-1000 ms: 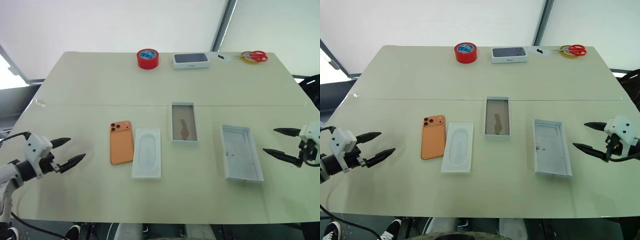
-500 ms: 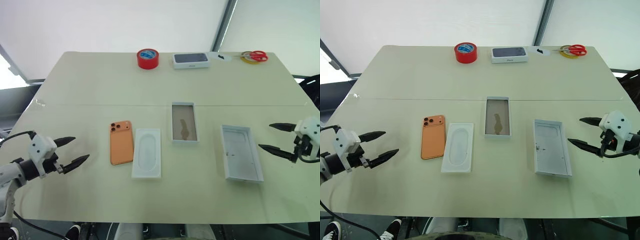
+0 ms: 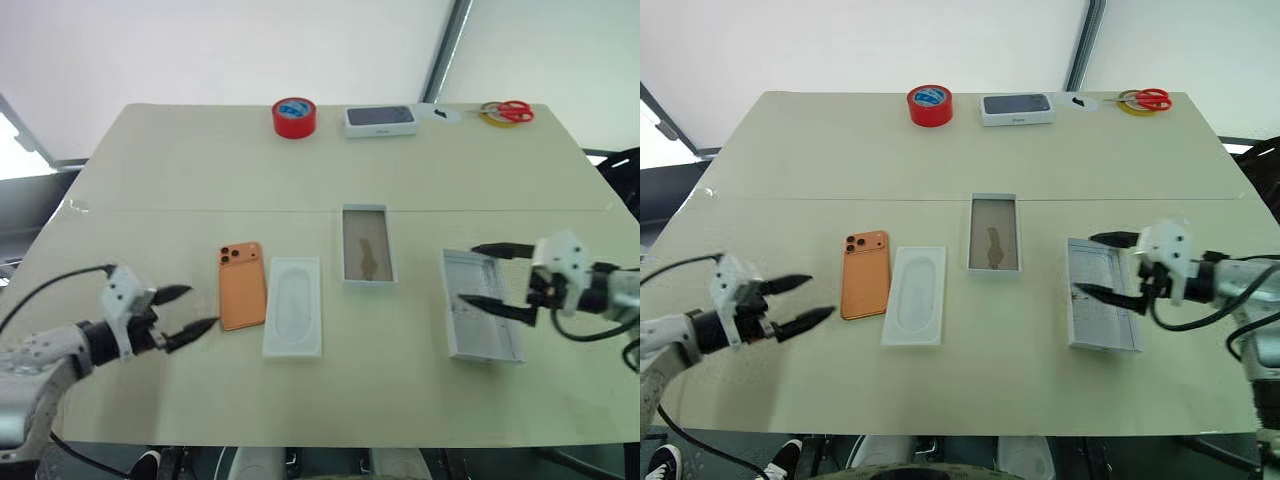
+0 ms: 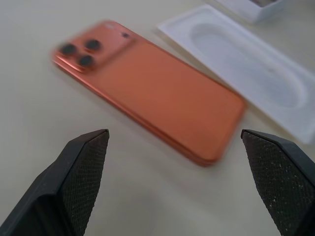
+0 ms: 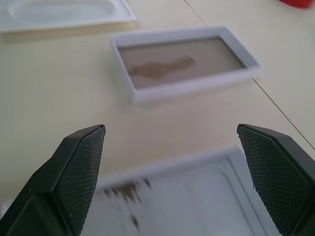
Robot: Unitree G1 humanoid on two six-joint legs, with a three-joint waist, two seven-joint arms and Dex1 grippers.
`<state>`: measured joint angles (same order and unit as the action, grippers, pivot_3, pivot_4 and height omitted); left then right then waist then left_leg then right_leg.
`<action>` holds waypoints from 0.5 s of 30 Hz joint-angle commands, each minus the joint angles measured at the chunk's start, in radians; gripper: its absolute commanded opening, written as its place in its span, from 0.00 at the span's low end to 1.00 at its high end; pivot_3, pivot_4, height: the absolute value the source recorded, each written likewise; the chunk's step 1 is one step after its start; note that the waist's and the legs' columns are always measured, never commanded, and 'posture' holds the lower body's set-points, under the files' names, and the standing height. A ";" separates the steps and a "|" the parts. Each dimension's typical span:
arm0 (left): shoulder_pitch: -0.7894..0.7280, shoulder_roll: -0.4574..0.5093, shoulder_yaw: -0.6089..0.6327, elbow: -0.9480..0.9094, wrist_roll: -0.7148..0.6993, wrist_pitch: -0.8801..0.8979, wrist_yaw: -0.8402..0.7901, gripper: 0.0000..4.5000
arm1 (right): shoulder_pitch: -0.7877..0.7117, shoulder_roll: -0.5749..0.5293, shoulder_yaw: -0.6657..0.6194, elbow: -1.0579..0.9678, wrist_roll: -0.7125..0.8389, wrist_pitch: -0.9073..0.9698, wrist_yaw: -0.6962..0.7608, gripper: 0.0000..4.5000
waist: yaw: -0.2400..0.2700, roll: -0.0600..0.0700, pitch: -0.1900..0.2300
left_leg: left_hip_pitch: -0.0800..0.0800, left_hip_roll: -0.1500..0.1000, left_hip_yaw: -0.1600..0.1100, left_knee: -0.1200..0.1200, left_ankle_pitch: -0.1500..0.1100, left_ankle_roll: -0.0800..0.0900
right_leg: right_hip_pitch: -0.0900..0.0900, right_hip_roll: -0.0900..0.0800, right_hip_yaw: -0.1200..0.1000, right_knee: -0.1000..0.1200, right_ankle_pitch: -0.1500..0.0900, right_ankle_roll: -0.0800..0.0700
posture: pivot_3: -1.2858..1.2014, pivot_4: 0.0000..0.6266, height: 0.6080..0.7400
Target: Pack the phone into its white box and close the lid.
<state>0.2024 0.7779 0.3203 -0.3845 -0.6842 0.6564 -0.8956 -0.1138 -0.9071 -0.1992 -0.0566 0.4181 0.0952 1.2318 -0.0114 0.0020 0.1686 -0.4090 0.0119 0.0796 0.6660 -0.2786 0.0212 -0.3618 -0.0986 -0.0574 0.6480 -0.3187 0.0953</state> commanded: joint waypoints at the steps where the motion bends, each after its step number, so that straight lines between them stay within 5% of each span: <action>1: 0.013 -0.026 0.005 -0.126 -0.167 0.176 0.086 1.00 | 0.000 0.015 -0.001 -0.110 0.046 0.033 -0.016 0.99 | 0.004 0.000 0.000 | 0.000 0.000 0.000 0.000 0.000 0.000 | 0.000 0.000 0.000 0.000 0.000 0.000 | 0.52 0.24 0.92; 15: -0.014 -0.163 -0.110 -0.156 -0.436 0.482 0.351 1.00 | -0.056 0.059 0.097 -0.166 0.019 0.044 -0.030 0.99 | 0.002 0.000 -0.001 | 0.001 0.000 -0.001 0.001 0.001 -0.001 | 0.002 0.000 0.000 0.000 0.000 0.000 | 0.52 0.24 0.92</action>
<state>0.1796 0.6081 0.2377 -0.5236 -1.0895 1.0980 -0.5592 -0.1568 -0.8483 -0.0918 -0.2241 0.4361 0.1580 1.2029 -0.0094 0.0022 0.1680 -0.4077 0.0114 0.0790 0.6666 -0.2770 0.0187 -0.3597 -0.0983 -0.0576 0.6475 -0.3188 0.0950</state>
